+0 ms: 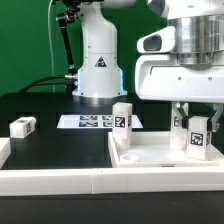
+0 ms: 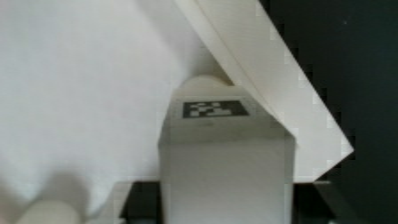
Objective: Assemble square table
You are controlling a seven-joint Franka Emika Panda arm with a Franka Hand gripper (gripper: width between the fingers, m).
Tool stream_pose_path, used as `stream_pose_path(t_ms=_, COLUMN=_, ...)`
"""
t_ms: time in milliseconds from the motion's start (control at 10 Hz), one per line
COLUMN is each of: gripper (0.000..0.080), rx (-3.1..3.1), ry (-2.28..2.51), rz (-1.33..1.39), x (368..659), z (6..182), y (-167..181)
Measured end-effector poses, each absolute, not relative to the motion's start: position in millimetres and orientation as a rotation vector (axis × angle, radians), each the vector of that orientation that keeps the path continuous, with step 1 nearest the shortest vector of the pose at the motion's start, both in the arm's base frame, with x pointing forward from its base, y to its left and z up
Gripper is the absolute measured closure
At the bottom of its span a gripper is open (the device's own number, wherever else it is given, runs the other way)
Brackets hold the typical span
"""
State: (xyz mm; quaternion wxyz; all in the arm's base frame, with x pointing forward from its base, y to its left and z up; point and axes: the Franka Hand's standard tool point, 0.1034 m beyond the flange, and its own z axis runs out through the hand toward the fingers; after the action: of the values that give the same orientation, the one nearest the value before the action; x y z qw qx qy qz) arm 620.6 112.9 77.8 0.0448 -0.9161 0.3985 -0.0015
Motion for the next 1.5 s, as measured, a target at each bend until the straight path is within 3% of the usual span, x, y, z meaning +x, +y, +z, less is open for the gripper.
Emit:
stream_pose_path(t_ms=600, gripper=0.0509, rx=-2.537, ry=1.682, rz=0.029, x=621.1, z=77.2, y=110.7)
stream_pose_path(t_ms=700, gripper=0.0423, rx=-2.51, ry=1.719, rz=0.034, x=620.8, z=76.8, y=111.6)
stream_pose_path(t_ms=800, gripper=0.0286, rx=-2.528, ry=1.692, rz=0.033, x=620.6, z=76.6, y=111.9)
stream_pose_path(t_ms=900, gripper=0.0286, rx=-2.63, ry=1.55, rz=0.04, x=619.7, z=76.9, y=113.6)
stream_pose_path(t_ms=1000, gripper=0.0181, rx=-2.687, ry=1.457, rz=0.05, x=619.6, z=75.3, y=117.9)
stream_pose_path(t_ms=1500, gripper=0.015, rx=-2.892, ry=0.981, rz=0.027, x=619.5, z=74.3, y=116.7)
